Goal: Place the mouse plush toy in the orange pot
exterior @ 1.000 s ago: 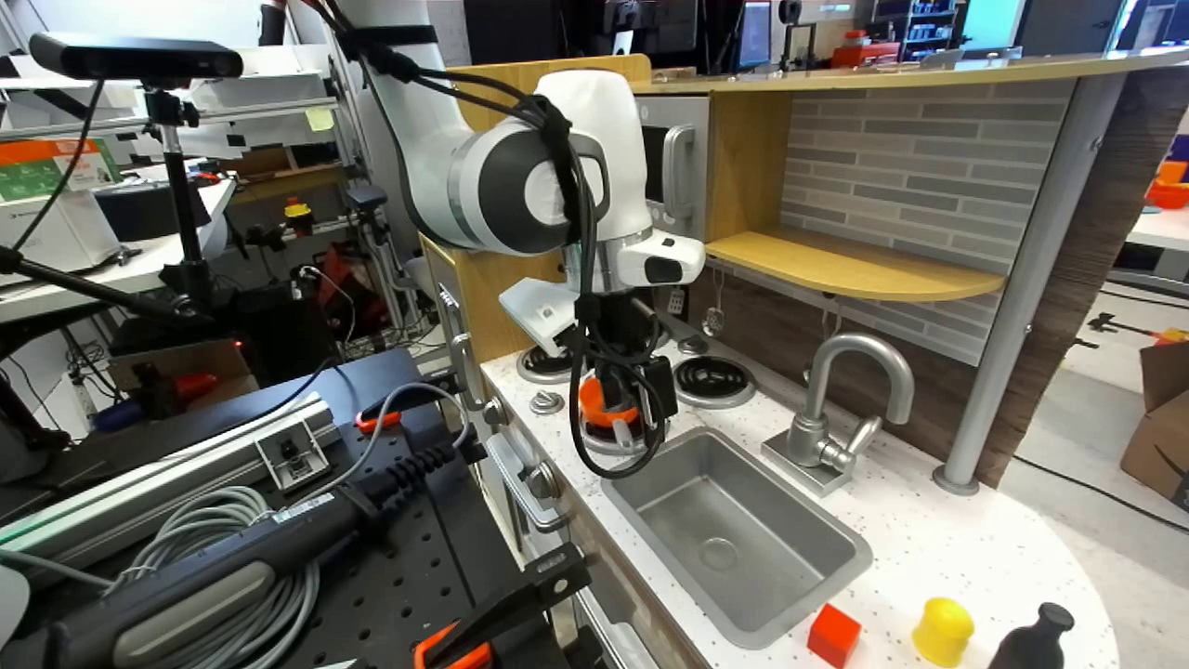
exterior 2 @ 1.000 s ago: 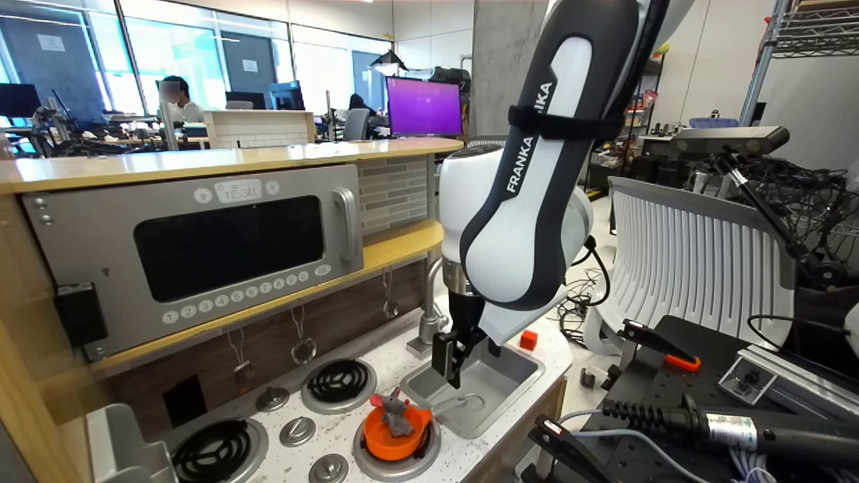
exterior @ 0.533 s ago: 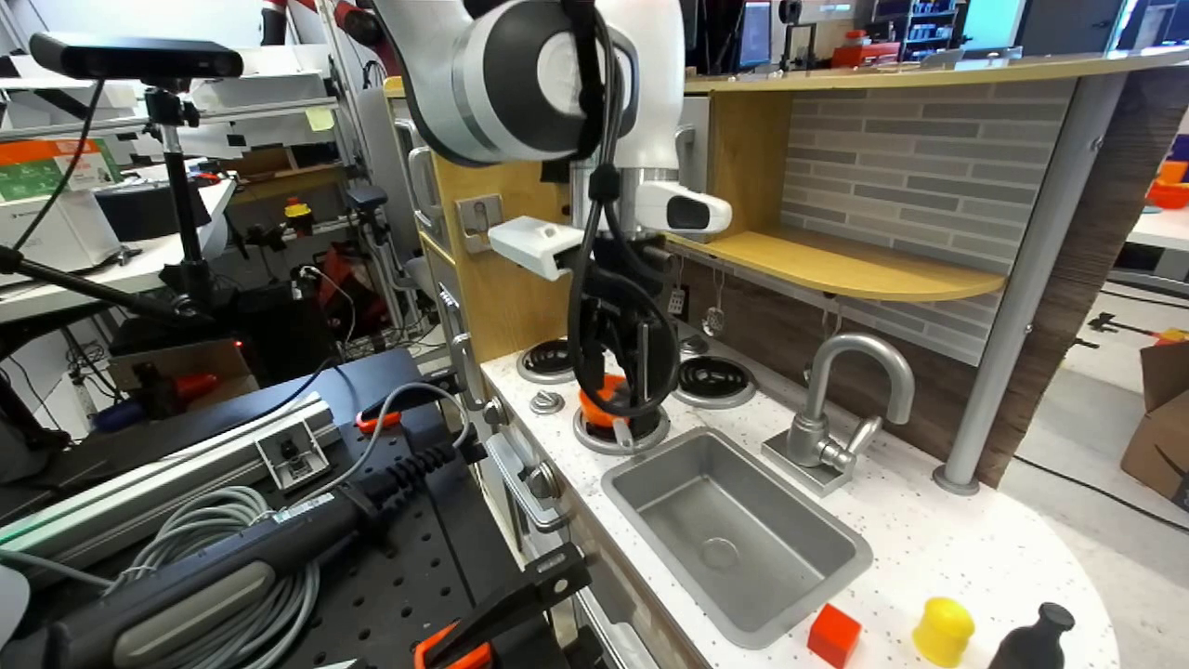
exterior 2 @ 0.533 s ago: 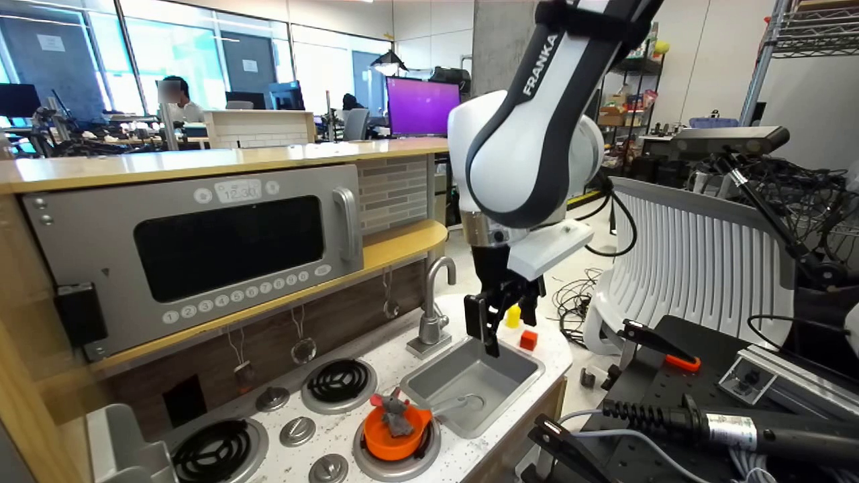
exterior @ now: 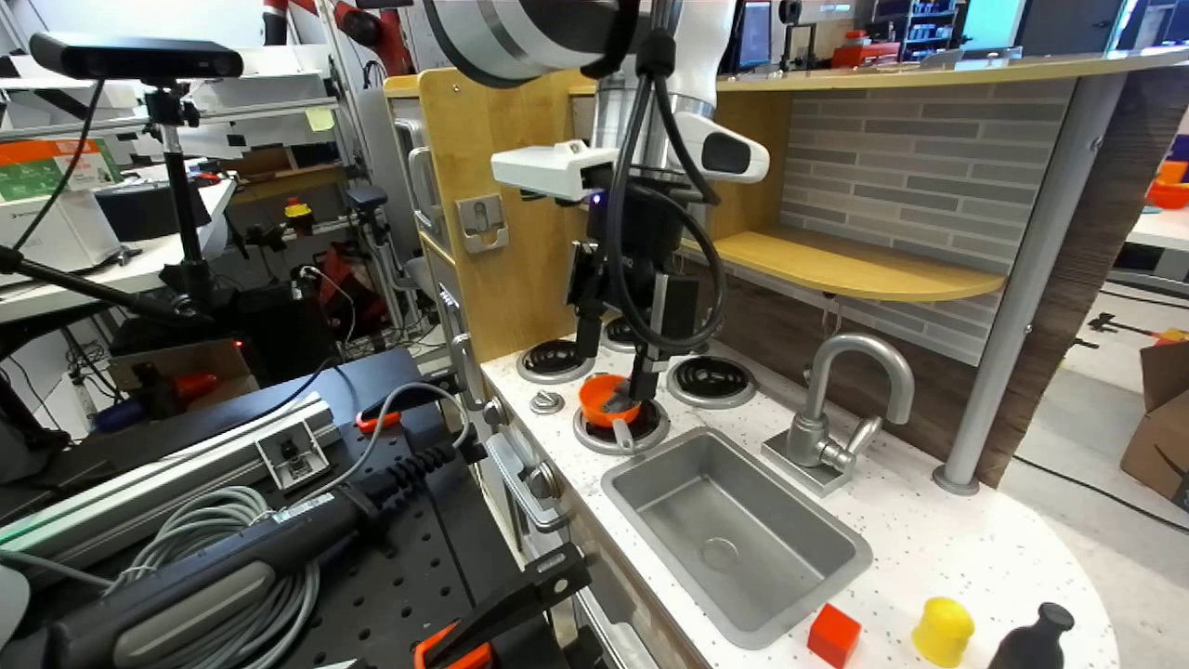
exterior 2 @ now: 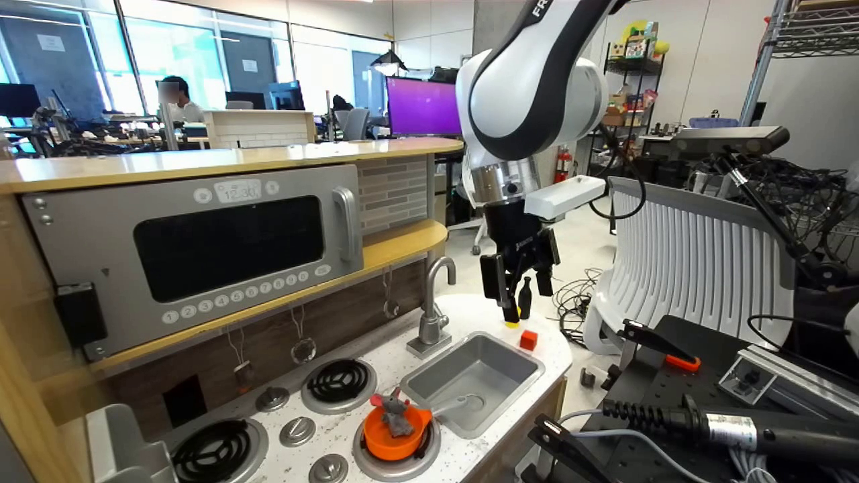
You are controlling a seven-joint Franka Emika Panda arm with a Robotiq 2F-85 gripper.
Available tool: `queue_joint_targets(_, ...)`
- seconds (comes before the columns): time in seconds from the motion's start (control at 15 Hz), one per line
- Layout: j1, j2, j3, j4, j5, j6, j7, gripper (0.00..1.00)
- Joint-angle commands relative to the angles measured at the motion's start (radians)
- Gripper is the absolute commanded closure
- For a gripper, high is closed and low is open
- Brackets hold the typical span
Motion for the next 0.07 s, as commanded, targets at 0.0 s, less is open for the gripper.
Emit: queue_joint_targets(0.0, -0.025, 0.0, 0.026, 0.003, -0.013, -0.004, 0.009, 0.0)
